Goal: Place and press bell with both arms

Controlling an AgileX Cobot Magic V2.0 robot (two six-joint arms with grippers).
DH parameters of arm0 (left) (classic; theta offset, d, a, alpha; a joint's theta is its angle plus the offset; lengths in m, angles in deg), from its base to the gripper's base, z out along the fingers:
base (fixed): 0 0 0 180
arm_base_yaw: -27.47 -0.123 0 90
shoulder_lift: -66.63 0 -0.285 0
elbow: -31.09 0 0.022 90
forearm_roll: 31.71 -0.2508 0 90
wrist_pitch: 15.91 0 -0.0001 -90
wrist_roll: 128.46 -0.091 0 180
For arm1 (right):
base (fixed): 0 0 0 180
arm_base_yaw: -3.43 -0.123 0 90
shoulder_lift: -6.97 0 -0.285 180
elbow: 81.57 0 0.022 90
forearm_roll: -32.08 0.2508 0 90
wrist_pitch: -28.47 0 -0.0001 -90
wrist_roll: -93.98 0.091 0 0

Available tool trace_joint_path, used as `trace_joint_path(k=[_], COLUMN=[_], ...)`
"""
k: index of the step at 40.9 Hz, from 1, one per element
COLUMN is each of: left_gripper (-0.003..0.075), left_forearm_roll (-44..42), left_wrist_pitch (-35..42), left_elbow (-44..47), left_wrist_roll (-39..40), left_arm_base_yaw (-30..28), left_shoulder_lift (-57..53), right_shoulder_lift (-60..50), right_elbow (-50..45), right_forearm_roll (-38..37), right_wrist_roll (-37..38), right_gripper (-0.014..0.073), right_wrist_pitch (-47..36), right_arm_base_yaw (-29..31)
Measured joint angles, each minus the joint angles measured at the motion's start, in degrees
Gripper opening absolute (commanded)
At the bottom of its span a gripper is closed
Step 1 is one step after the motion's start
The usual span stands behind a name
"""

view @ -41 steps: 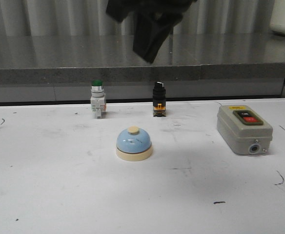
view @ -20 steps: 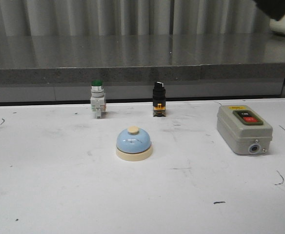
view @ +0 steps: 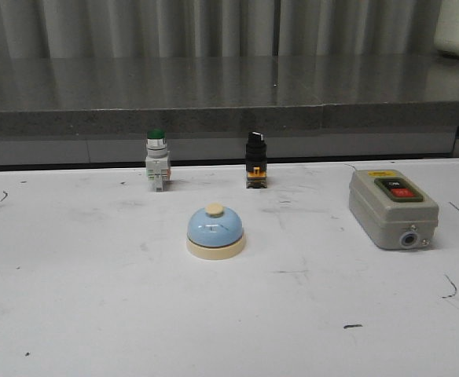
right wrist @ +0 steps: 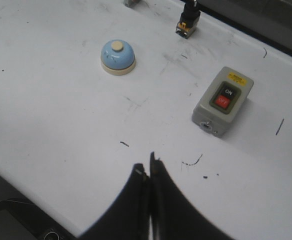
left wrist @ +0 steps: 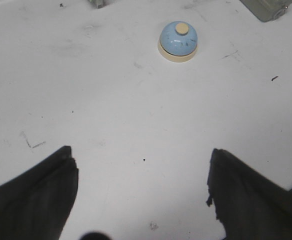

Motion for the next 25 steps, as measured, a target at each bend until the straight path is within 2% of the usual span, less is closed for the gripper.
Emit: trace_joint_path(k=[16,17,25], left_gripper=[0.0496,0.0474,0.0133], left_forearm_roll=[0.0,0.0,0.0], left_wrist_pitch=[0.3,0.3,0.3], left_elbow=[0.0,0.0,0.0], left_wrist_roll=[0.0,0.0,0.0], left_arm_base_yaw=[0.0,0.0,0.0], left_shoulder_lift=[0.0,0.0,0.0], right_shoulder_lift=[-3.4,-3.4,-3.4], right_elbow=[-1.9,-1.9,-1.9], right_forearm_roll=[0.2,0.2,0.2], right_wrist_roll=[0.9,0.9,0.9], right_gripper=[-0.0069,-0.0069,-0.0069], right_wrist_pitch=[0.9,0.9,0.9], right_arm_base_yaw=[0.0,0.0,0.0])
